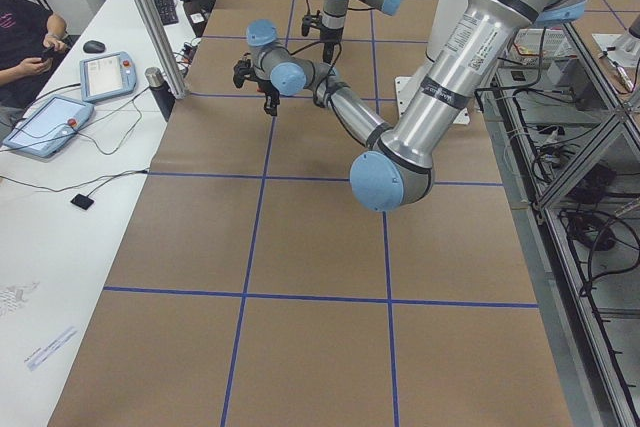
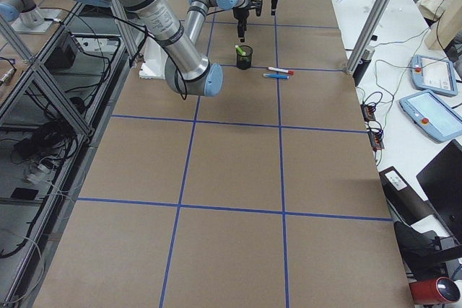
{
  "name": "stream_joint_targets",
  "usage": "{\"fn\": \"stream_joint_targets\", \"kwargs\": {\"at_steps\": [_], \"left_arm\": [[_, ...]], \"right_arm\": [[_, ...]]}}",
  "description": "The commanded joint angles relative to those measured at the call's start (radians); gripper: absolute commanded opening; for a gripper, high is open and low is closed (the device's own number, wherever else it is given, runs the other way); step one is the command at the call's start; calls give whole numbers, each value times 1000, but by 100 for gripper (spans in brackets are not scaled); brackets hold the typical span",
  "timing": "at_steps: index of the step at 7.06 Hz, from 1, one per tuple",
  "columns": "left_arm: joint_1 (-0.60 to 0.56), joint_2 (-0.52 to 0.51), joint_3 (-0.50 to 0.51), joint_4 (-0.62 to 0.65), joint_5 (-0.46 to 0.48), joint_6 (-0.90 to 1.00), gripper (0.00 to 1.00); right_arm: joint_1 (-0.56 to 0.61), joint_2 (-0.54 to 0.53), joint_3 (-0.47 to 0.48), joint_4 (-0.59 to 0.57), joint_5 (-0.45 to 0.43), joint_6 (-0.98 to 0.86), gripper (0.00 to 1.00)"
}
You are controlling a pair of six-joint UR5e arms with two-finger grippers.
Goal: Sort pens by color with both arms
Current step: 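Move the right gripper over the cup while the left gripper withdraws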
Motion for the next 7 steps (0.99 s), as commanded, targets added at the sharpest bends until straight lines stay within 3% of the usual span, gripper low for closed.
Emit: {"fn": "stream_joint_targets", "kwargs": {"at_steps": [1, 2, 7], "left_arm": [[-6, 1, 0, 0, -1, 0, 53], [-9, 3, 0, 0, -1, 2, 53], [-12, 3, -2, 0, -1, 3, 52]], "right_arm": [[-20, -2, -1, 4, 7, -45, 88], [-20, -2, -3, 4, 25, -109, 82], [-12, -19, -50, 9, 63, -234, 78]]}}
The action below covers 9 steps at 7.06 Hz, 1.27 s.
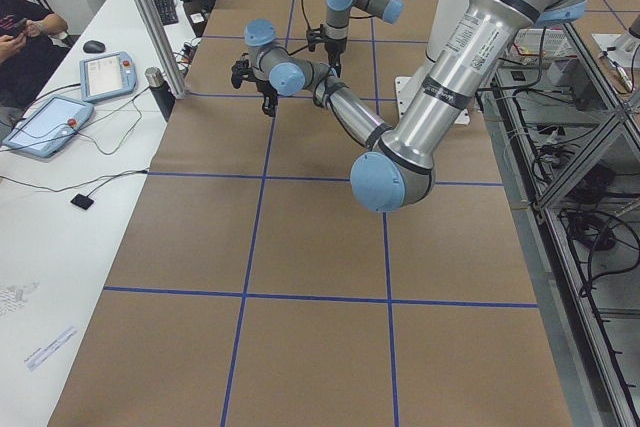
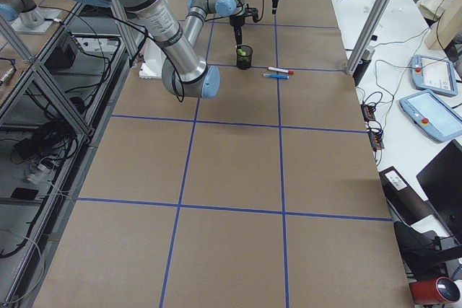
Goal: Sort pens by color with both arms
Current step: 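Lower the right gripper into the cup onto the green highlighter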
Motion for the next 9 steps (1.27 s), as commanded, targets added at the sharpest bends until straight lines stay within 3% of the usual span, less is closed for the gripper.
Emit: {"fn": "stream_joint_targets", "kwargs": {"at_steps": [1, 2, 9], "left_arm": [[-1, 1, -1, 0, 0, 0, 52], [-2, 1, -1, 0, 0, 0, 52], [-11, -2, -11, 26, 0, 0, 51]], "right_arm": [[3, 0, -14, 5, 19, -11, 75], [3, 0, -19, 27, 27, -11, 67], [3, -1, -41, 31, 53, -15, 48]]}}
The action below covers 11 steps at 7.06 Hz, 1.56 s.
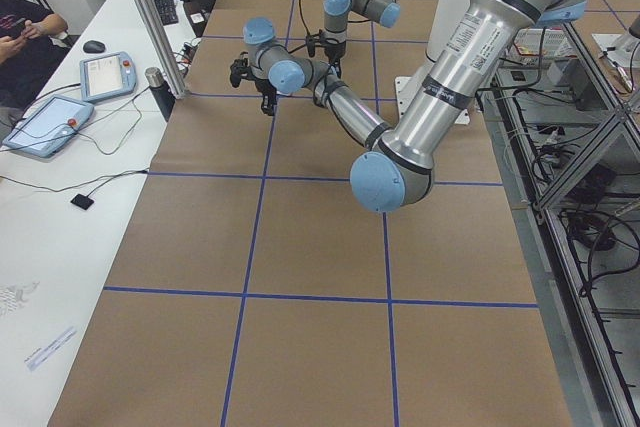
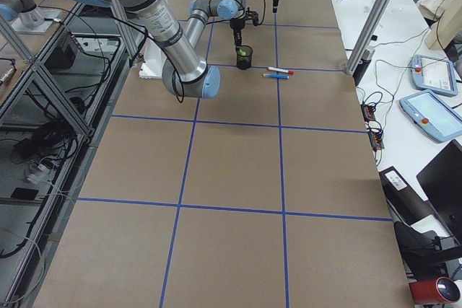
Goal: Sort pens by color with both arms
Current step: 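Lower the right gripper into the cup onto the green highlighter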
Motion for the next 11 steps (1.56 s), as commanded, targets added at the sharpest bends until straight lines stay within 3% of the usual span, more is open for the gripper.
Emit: {"fn": "stream_joint_targets", "kwargs": {"at_steps": [1, 5, 7, 11], "left_arm": [[-1, 1, -1, 3, 0, 0, 51], [-1, 1, -1, 3, 0, 0, 51], [-1, 1, -1, 3, 0, 0, 51], [0, 1, -1, 3, 0, 0, 51]], "right_arm": [[-2, 0, -7, 2, 4, -9, 44], [0, 4, -7, 2, 10, -15, 29], [0, 4, -7, 2, 15, -16, 13], [29, 9, 25, -3, 75, -27, 10]]}}
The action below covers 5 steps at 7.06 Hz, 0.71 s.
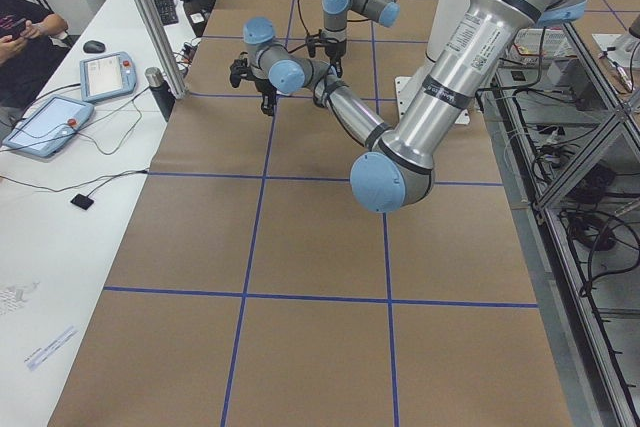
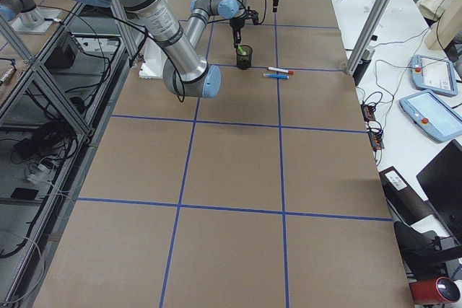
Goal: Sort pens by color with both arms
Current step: 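Lower the right gripper into the cup onto the green highlighter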
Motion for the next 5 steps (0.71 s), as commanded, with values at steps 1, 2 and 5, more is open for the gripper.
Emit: {"fn": "stream_joint_targets", "kwargs": {"at_steps": [1, 2, 5], "left_arm": [[2, 0, 0, 0, 0, 0, 51], [2, -2, 0, 0, 0, 0, 51], [4, -5, 2, 0, 2, -2, 51]], "right_arm": [[37, 0, 40, -8, 48, -1, 10], [65, -4, 71, -19, 76, -1, 11], [91, -1, 218, -193, 85, -1, 11]]}}
